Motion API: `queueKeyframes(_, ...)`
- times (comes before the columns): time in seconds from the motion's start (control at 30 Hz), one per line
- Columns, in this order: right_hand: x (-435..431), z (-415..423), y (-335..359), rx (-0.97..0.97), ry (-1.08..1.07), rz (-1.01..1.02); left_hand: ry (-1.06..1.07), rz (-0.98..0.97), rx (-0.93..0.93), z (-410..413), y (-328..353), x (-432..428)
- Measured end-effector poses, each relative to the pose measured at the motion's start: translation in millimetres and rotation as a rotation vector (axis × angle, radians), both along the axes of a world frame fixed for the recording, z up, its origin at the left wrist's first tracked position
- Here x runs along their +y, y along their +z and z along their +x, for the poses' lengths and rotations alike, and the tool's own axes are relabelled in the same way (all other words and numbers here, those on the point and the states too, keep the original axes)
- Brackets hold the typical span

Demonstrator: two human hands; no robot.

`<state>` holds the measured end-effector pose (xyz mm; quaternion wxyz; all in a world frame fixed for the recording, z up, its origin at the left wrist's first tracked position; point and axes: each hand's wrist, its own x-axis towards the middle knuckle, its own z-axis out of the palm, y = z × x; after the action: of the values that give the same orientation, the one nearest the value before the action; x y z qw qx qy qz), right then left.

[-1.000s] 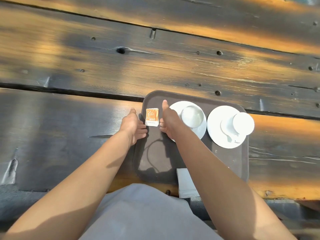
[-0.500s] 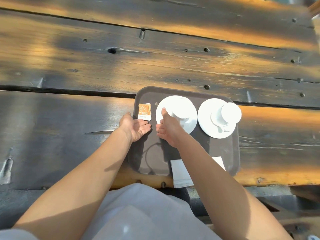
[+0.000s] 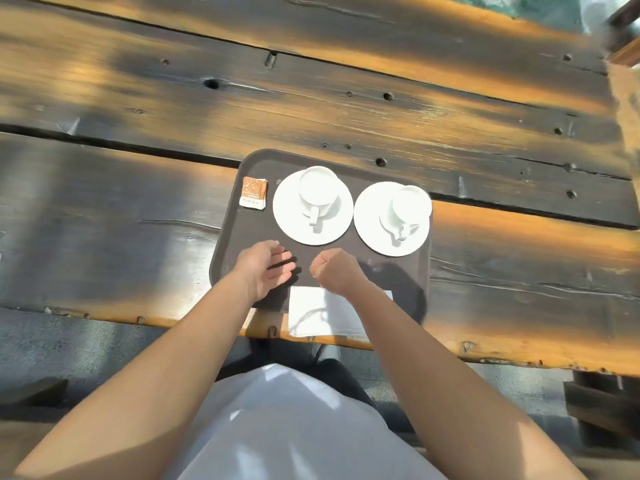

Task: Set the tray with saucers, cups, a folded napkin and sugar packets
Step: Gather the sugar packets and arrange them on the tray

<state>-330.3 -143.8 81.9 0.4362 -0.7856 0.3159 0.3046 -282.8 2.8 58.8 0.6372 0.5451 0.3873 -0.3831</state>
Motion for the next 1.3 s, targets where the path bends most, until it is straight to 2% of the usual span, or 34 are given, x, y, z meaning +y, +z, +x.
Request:
queueKeyframes(0.1,-35.7,-39.4,-7.5,-0.007,0.203,-0.15,-0.153,0.206,-0.141,-30.5,-8.6,-15.0)
queueKeyframes(0.13,-47.0,-53.0,-8.5,-0.019,0.135,-0.164,-0.186,0.27,-0.198,-39.8,-12.7,-17.9)
queueKeyframes(0.27,-86.3,-95.4,-14.9,0.003,0.157,-0.328,-0.311,0.559,-0.393,-78.3,-18.4,-20.4)
queueKeyframes(0.5,-94.7,-124.0,-29.7,0.091,0.056,-0.281,-0.567,0.829,-0.456,-118.3,-16.3,-15.9)
queueKeyframes(0.57,-89.0,-125.4,-32.7,0.114,-0.036,-0.218,-0.574,0.789,-0.392,-119.7,-17.1,-14.2)
queueKeyframes(0.77,-88.5,-130.1,-43.0,0.125,-0.358,-0.039,-0.371,0.59,-0.175,-113.2,-17.5,-11.6)
queueKeyframes(0.83,-91.7,-131.1,-44.4,0.129,-0.434,0.026,-0.368,0.561,-0.145,-111.2,-18.5,-12.5)
queueKeyframes(1.0,-91.3,-128.2,-46.6,0.149,-0.53,0.049,-0.396,0.407,-0.13,-95.2,-14.1,-18.5)
queueKeyframes(1.1,-94.6,-124.5,-49.4,0.136,-0.511,0.085,-0.384,0.342,-0.169,-81.9,-9.3,-23.4)
queueKeyframes(1.3,-108.8,-109.2,-47.3,0.044,-0.52,0.12,-0.436,0.329,-0.274,-60.7,-14.1,-24.6)
